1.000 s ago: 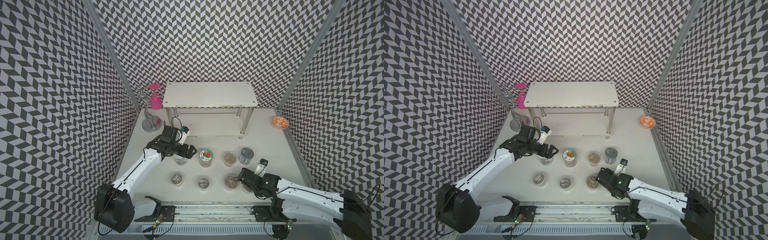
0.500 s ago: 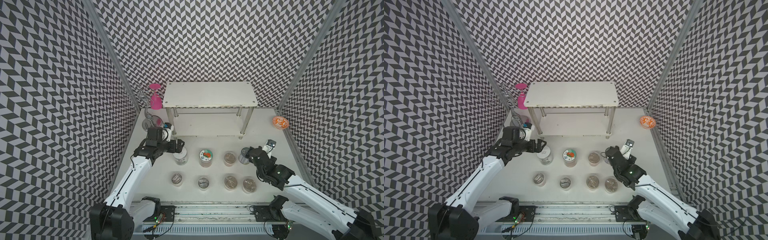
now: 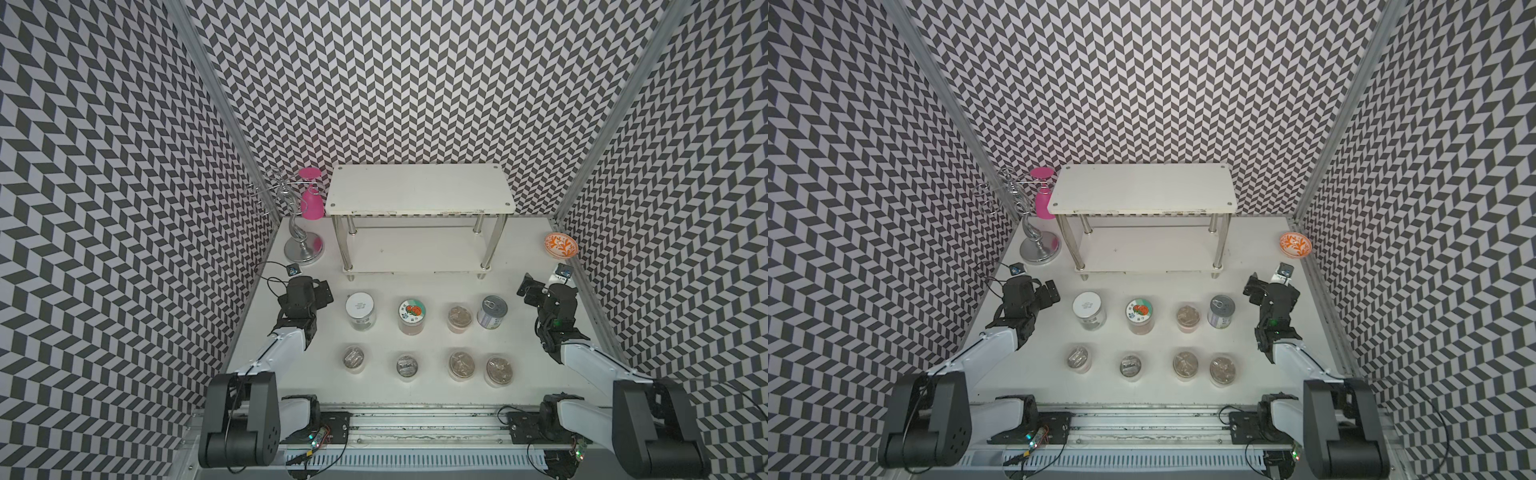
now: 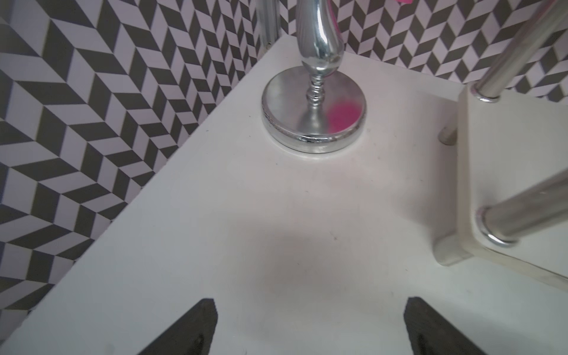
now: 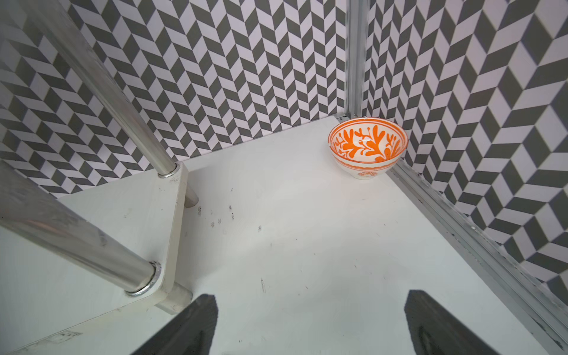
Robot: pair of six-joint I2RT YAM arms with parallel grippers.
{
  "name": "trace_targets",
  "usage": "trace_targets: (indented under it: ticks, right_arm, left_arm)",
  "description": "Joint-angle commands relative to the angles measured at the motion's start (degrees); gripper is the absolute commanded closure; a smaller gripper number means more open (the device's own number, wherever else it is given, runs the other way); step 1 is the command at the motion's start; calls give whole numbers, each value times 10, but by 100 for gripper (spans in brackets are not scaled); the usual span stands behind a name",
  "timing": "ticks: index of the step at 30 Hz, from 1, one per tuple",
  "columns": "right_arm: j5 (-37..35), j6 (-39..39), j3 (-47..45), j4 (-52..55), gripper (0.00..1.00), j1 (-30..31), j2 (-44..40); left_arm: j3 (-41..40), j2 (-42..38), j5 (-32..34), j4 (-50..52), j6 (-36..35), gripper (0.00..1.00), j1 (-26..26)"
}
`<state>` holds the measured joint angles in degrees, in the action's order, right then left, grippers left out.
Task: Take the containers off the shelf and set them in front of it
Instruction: Reset both arms
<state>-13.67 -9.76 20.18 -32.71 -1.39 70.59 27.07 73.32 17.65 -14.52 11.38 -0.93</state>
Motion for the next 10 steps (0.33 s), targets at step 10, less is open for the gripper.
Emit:
trace_targets:
  ticks: [10]
  right_arm:
    - [49,37,-14,-193,1,-13,62]
  left_arm:
    - [-12,96,-59,-257,-79,0,-6]
